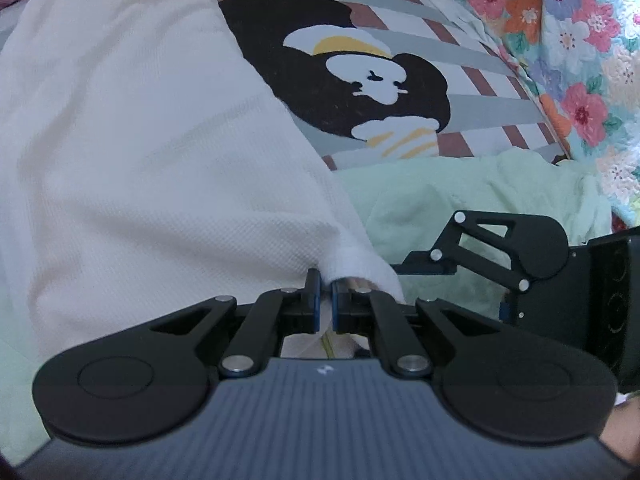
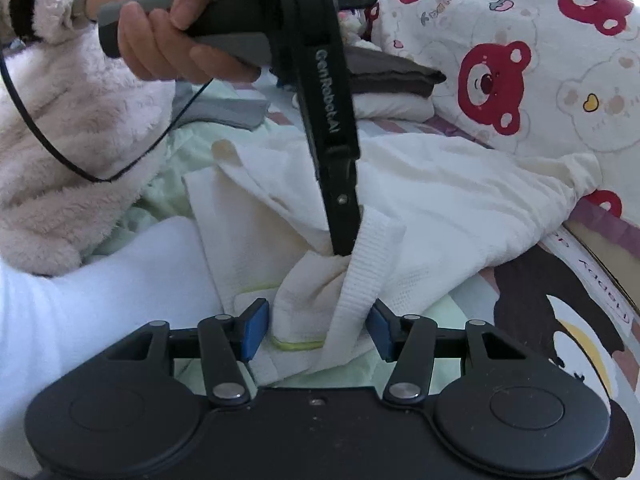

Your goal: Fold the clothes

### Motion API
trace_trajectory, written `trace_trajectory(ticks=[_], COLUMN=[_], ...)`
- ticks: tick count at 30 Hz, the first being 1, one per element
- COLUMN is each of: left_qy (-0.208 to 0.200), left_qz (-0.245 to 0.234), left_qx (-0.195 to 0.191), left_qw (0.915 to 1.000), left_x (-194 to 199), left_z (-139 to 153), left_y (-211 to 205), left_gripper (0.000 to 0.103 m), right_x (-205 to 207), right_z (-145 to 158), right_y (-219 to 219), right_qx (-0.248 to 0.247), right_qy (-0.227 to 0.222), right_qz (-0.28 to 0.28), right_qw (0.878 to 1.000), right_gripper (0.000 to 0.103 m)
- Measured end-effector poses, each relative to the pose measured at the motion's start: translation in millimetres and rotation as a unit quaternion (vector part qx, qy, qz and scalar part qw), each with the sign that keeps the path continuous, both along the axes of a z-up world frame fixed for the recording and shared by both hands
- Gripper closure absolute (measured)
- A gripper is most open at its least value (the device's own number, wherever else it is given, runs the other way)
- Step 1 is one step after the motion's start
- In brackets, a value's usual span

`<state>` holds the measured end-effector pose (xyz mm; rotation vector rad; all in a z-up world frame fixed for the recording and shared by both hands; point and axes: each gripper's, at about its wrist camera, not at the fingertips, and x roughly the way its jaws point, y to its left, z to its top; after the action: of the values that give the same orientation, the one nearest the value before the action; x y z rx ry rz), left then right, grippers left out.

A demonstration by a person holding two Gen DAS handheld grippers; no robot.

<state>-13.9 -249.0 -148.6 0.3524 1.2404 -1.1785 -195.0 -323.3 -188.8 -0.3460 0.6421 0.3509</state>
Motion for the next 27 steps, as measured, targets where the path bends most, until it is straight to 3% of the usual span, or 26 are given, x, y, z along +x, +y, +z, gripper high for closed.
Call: trace_trajectory(ticks=[1, 2, 3, 4, 8, 10, 13, 15, 17, 18, 19, 20, 21, 23, 25, 27], left_qy=[-0.003, -0.006, -0.008, -0.006, 0.033, 0.022, -0.042, -0.070, -0.081, -0.082, -0.083, -0.089, -0.098, -0.092, -0.050, -0.014], left_qz=[-0.003, -0.006, -0.010, -0.016, -0.069, -0.100, -0.116, -0.092, -0.043, -0.013, 0.027, 0.064, 0.095, 0.149, 0.205, 0.254], left_qx=[0.000, -0.001, -0.002, -0.008, -0.062, -0.067, -0.010, 0.004, 0.018, 0.023, 0.035, 0.055, 0.075, 0.085, 0.081, 0.089], left_qw=[1.0000, 1.0000, 0.9999, 0.9998, 0.9951, 0.9925, 0.9923, 0.9933, 0.9956, 0.9963, 0.9956, 0.9924, 0.9879, 0.9809, 0.9740, 0.9629], left_x=[-1.9, -3.8, -5.4, -6.8, -16.6, -30.8, -49.5, -46.2, -32.5, -23.3, -11.6, -0.7, 8.2, 23.3, 40.2, 52.6], left_z=[1.3, 2.9, 5.9, 9.8, 32.7, 38.5, 28.9, 29.4, 32.6, 34.4, 35.4, 35.3, 35.5, 37.1, 33.1, 23.8], left_y=[-0.5, -1.0, -1.2, -0.8, 2.2, -0.9, -8.3, 2.2, 22.2, 34.7, 50.0, 65.2, 77.9, 103.8, 128.7, 144.6], left_gripper=[0.099, 0.099, 0.099, 0.099, 0.100, 0.099, 0.096, 0.093, 0.080, 0.061, 0.044, 0.042, 0.042, 0.042, 0.037, 0.037], right_x=[-1.2, -3.6, -6.3, -8.8, -24.6, -36.6, -46.1, -44.8, -38.7, -35.3, -31.4, -26.4, -20.7, -8.4, 4.8, 17.7], right_z=[0.4, 2.4, 5.5, 9.8, 27.9, 32.3, 23.9, 18.6, 23.2, 26.6, 30.3, 33.9, 37.1, 42.2, 45.4, 46.0], right_y=[-0.2, -1.4, -5.2, -12.0, -39.7, -50.5, -61.9, -68.9, -68.1, -66.4, -63.3, -58.1, -52.3, -38.7, -23.7, -10.0], right_qx=[0.002, 0.011, 0.030, 0.054, 0.110, 0.127, 0.134, 0.160, 0.185, 0.193, 0.197, 0.194, 0.189, 0.166, 0.126, 0.090], right_qy=[-0.005, -0.014, -0.022, -0.028, -0.048, -0.054, -0.038, -0.018, -0.005, 0.000, 0.004, 0.008, 0.015, 0.032, 0.042, 0.056], right_qz=[-0.001, -0.001, -0.002, -0.011, -0.082, -0.124, -0.181, -0.200, -0.187, -0.178, -0.165, -0.145, -0.121, -0.070, -0.026, 0.005], right_qw=[1.000, 1.000, 0.999, 0.998, 0.989, 0.983, 0.974, 0.966, 0.965, 0.965, 0.966, 0.970, 0.974, 0.983, 0.991, 0.994], right_gripper=[0.046, 0.058, 0.081, 0.089, 0.096, 0.103, 0.103, 0.103, 0.099, 0.093, 0.093, 0.089, 0.074, 0.056, 0.055, 0.047])
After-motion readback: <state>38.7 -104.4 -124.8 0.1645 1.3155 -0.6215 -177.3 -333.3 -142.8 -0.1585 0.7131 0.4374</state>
